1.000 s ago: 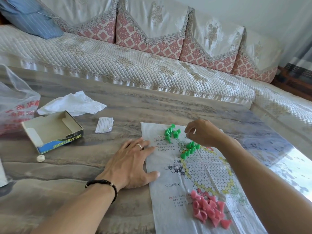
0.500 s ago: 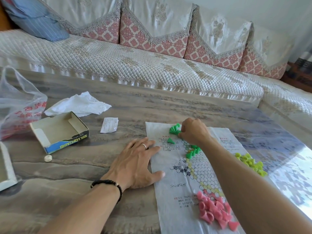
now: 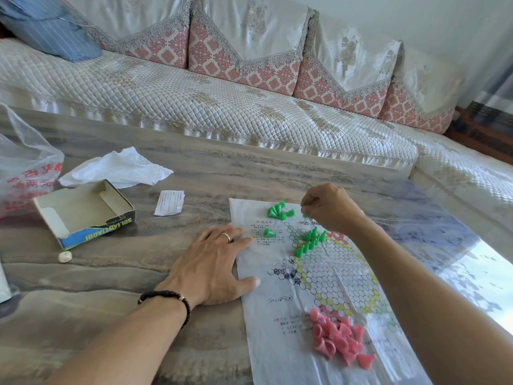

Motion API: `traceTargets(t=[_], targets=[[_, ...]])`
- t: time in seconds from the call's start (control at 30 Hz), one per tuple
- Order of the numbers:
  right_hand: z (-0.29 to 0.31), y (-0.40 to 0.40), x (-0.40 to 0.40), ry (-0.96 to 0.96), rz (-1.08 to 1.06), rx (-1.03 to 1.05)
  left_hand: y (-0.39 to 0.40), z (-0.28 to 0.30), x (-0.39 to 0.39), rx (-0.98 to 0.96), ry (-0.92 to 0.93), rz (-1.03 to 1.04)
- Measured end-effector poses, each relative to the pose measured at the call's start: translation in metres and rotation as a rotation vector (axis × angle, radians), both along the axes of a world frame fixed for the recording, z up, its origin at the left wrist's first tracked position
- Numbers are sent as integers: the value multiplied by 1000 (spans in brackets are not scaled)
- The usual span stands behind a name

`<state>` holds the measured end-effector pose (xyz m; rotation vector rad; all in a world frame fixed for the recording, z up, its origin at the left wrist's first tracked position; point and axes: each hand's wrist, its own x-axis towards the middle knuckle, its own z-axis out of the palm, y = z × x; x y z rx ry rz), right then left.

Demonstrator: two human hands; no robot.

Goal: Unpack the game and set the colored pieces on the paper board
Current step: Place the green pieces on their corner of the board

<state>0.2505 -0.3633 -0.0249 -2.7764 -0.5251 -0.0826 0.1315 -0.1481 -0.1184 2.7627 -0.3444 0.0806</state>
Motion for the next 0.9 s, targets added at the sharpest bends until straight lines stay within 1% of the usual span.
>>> traceTargets(t=[0.07,0.17,0.27,0.67,0.9], targets=[[0,-4,-3,31,35,24,0,0,0,0,0,-2],[-1,-8,-7,49,48,-8,0,0,0,0,-3,-3],[-1,-10,-10,77,69,-63,0,1,-1,-3,1,-4],[-3,-6,-11,75,137,-260,0,3,-2,2,6,-5],[-13,-7,-12,93,126,-271,0,2,0,12,5,-4]])
